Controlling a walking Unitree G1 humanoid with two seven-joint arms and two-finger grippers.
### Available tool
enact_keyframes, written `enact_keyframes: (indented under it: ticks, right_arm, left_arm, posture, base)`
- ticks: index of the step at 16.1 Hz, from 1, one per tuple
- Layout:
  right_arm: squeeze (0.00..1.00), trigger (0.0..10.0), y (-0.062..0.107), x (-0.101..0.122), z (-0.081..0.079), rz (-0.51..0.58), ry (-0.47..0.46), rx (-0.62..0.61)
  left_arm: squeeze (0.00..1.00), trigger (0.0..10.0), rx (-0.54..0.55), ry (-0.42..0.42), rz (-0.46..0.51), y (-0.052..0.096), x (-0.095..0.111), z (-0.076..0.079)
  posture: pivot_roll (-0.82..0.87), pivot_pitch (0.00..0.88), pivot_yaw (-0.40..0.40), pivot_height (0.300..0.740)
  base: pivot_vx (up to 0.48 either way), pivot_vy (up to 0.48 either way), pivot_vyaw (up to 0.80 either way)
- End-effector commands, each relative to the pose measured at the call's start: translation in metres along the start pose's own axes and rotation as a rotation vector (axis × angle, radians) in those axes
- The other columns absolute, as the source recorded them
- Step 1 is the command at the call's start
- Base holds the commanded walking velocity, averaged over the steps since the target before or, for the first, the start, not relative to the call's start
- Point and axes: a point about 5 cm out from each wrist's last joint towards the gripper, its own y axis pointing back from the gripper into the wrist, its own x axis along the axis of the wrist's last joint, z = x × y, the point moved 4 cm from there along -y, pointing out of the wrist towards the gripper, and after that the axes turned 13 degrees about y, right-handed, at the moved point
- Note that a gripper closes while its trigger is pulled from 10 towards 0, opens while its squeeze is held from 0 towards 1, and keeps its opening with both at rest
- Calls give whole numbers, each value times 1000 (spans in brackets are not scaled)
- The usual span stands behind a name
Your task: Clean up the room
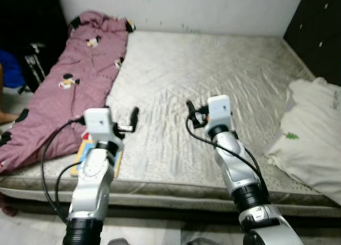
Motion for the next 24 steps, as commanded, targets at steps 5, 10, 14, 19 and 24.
enact_keyframes:
  ticks: [5,10,14,19,24]
  right_arm:
    - [0,10000,0,-5,9,-14,11,-17]
    - [0,10000,0,-5,8,-11,13,-17]
    - [0,10000,-1,-5,8,-13,13,-18]
    - [0,10000,0,-5,9,-12,12,-22]
    - [0,10000,-1,-5,9,-10,16,-22]
  left_arm:
    - [0,10000,-23,3,-20,-1,-5,7]
    - [0,10000,-24,9,-15,-1,-4,7]
    - [0,10000,-38,18,6,1,0,6]
    - [0,10000,-81,24,12,1,1,12]
    - [0,10000,-87,23,15,1,2,12]
  posture:
    - [50,0,4,740]
    - [49,0,3,740]
    - [50,0,4,740]
    - [47,0,6,740]
    - [49,0,5,740]
  base:
    - [0,-378,0]
    - [0,-301,0]
    - [0,0,0]
    - [187,0,-237]
    - [328,0,0]
